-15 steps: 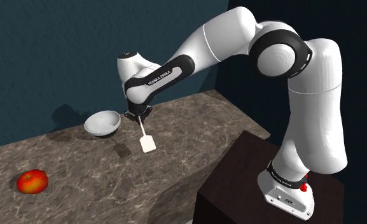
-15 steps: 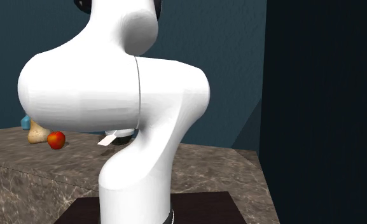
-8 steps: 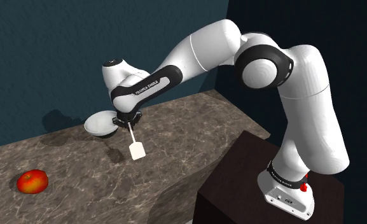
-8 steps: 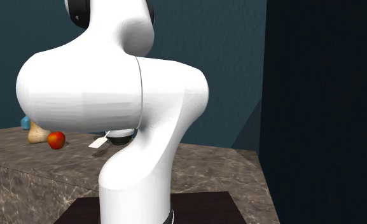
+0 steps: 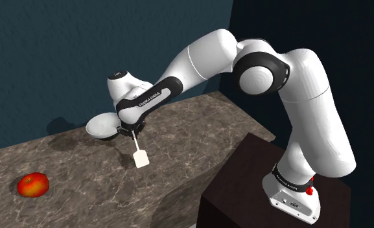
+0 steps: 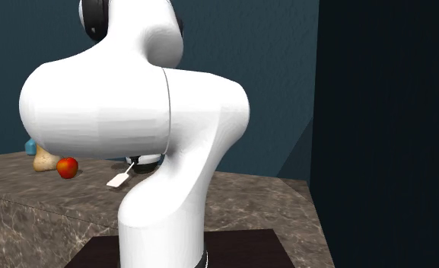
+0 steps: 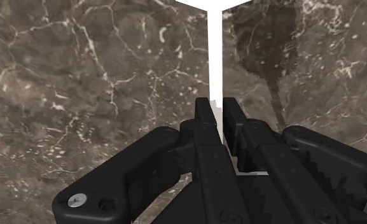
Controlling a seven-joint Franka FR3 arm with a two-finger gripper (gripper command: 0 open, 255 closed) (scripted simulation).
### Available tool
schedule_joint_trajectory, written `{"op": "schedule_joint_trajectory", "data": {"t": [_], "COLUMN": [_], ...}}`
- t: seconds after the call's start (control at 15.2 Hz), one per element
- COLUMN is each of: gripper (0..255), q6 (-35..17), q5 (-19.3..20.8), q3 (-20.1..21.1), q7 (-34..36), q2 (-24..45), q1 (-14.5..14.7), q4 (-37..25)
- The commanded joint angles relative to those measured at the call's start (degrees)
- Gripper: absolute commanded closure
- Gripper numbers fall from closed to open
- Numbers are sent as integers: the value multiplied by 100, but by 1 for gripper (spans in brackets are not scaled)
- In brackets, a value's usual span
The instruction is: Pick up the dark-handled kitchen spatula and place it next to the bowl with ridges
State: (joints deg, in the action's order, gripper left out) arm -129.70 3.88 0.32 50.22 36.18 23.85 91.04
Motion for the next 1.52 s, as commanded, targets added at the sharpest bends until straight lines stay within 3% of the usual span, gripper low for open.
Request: {"op": "schedule_joint_trajectory", "data": {"t": [0.0, 1.06, 1.45], "gripper": [255, 255, 255], "q6": [-113, -896, -896], "q5": [6, 39, 39], "q3": [-2, -28, -28], "q7": [13, 68, 68], "q2": [73, 918, 918], "q1": [5, 17, 17], "q4": [38, -24, -24]}}
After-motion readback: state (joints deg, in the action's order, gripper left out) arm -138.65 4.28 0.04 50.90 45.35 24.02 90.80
